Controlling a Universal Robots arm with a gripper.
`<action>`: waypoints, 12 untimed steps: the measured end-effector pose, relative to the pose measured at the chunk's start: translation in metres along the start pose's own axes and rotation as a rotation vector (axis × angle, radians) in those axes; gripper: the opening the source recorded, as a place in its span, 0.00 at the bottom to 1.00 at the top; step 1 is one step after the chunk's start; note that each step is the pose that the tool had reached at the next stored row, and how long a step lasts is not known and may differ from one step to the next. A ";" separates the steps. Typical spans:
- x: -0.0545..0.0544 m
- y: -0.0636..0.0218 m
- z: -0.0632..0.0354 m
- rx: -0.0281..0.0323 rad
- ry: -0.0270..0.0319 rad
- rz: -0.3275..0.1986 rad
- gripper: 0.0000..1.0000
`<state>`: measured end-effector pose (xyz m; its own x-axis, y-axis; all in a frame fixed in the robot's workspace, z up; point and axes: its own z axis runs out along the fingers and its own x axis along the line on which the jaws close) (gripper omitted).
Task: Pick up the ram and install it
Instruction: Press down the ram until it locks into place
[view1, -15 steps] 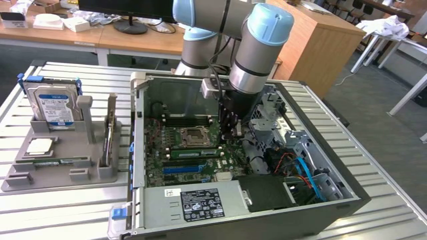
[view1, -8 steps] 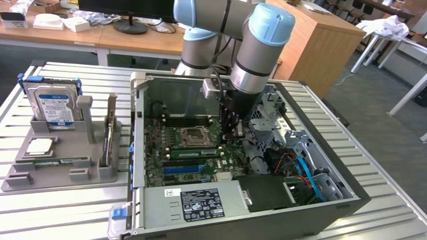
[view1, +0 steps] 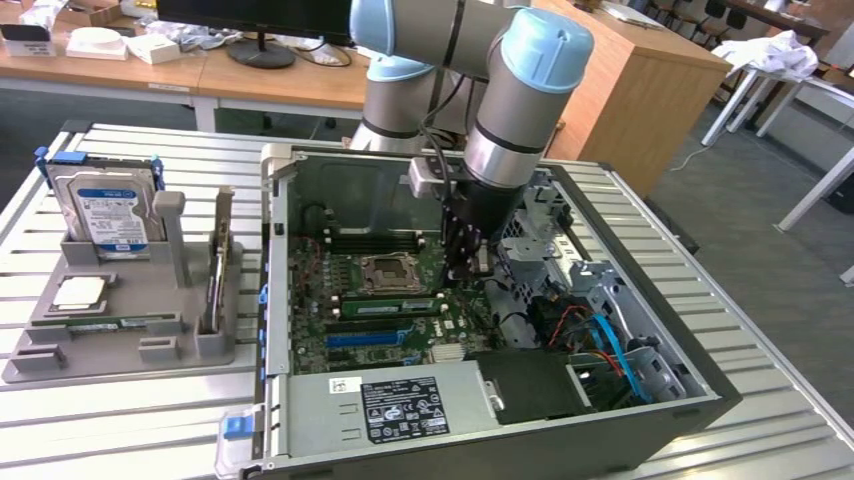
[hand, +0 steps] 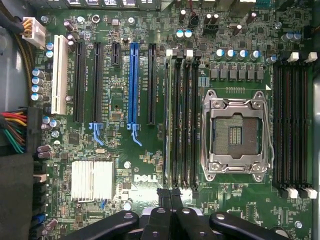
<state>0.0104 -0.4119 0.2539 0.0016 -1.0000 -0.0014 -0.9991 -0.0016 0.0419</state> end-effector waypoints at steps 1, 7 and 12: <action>0.000 -0.0001 0.0009 0.0000 0.0001 0.000 0.10; 0.000 -0.0004 0.0076 0.0000 0.0002 0.000 0.10; 0.000 -0.0008 0.0186 -0.0001 0.0004 0.000 0.10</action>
<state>0.0105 -0.4119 0.2353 0.0016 -1.0000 -0.0010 -0.9991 -0.0016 0.0420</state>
